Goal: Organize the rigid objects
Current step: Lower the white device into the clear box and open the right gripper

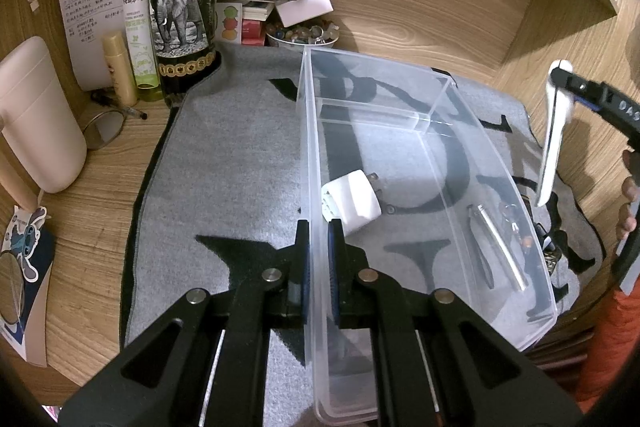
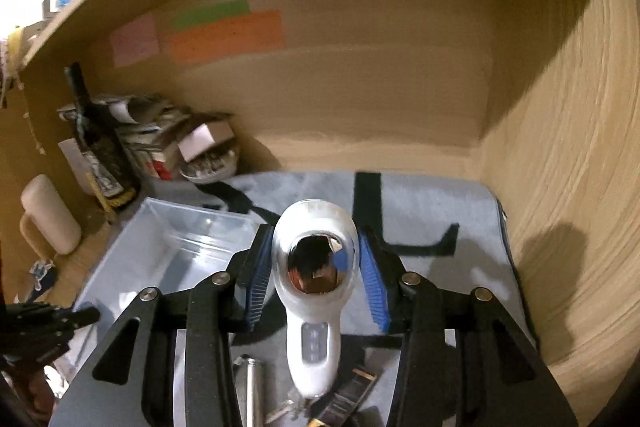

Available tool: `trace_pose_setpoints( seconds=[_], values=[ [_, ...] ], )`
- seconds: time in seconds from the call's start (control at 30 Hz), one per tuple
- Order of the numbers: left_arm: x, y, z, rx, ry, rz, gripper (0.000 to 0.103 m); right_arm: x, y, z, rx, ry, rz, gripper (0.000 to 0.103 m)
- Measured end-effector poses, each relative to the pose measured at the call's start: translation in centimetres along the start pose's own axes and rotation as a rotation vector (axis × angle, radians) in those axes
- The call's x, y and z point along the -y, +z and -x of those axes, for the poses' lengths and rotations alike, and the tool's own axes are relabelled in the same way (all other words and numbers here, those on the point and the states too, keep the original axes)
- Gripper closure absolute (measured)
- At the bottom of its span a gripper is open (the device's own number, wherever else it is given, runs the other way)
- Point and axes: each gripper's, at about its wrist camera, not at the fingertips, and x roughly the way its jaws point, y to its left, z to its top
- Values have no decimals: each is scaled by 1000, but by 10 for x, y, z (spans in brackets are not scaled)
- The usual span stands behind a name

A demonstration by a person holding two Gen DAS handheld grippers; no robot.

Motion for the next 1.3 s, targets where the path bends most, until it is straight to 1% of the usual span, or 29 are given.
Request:
trace_pose_setpoints(
  seconds=[0.23,0.37,0.47,0.57,0.7,0.87,1.07,1.3],
  values=[
    [1,0,0,1,2,1,95,-22,13,25,79,56,38,64],
    [1,0,0,1,2,3,95,-41,19,38,120,95,79,64],
    [2,0,0,1,2,2,95,-55,21,43,136,140,100,64],
    [2,0,0,1,3,1,95,-68,22,43,134,187,118,64],
    [3,0,0,1,3,3,95,-88,18,29,93,228,152,64],
    [3,1,0,1,0,6,95,-103,8,-1,6,257,161,64],
    [5,3,-2,2,-1,6,95,-109,-11,-44,-132,238,177,64],
    [10,5,-3,4,0,-6,95,-103,-23,-76,-244,221,179,64]
  ],
)
